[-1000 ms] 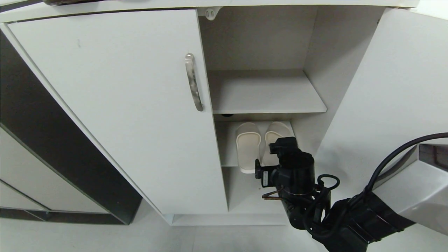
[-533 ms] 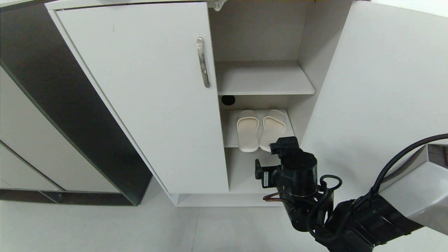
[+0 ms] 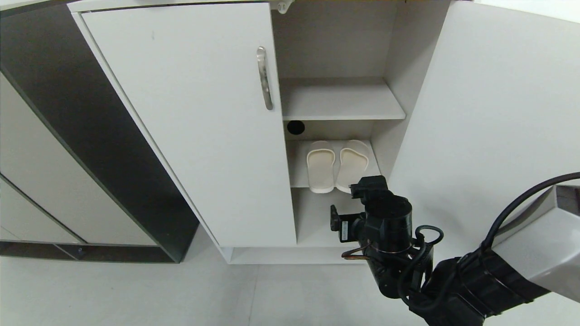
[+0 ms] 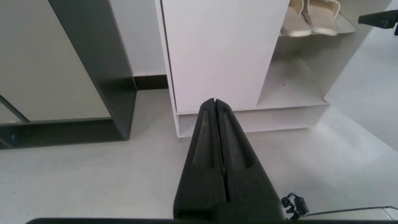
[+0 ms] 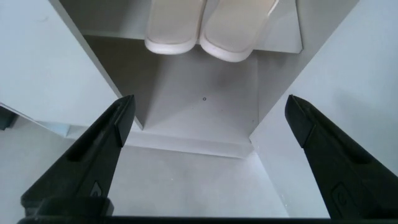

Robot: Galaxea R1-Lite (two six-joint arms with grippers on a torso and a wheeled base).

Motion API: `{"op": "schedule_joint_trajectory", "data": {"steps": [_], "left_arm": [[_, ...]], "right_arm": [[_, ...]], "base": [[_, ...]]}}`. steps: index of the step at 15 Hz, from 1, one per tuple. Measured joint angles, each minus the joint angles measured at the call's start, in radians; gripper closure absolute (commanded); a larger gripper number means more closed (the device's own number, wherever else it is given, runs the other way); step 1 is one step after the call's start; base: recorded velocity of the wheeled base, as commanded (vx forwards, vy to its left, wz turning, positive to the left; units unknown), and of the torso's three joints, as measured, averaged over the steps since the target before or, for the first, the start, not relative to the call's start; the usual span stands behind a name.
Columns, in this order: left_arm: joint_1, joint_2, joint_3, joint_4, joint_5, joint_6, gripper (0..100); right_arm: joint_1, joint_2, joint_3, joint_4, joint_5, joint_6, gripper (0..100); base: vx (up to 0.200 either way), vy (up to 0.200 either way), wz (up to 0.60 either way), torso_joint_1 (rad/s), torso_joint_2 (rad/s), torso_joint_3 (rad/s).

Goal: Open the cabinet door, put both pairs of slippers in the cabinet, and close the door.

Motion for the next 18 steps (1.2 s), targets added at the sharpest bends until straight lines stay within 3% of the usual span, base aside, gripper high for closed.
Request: {"op": "schedule_joint_trajectory", "data": {"steps": [12,16,18], "left_arm": [[0.0,0.0,0.0,0.0,0.0,0.001,100],[0.0,0.001,0.0,0.0,0.001,0.002,100],[0.0,0.001,0.0,0.0,0.002,0.0,100]], "right_arm": [[-0.003,0.0,0.01,0.0,0.004,-0.001,0],[-0.003,-0.037,0.098,-0.023,0.201,0.001,0],[-0.009,-0.053,0.116,-0.031,0.207,0.001,0]], "base": [[0.0,0.0,0.0,0.002,0.0,0.196],[0.0,0.0,0.0,0.004,0.0,0.076],[0.0,0.0,0.0,0.0,0.0,0.0]]}}
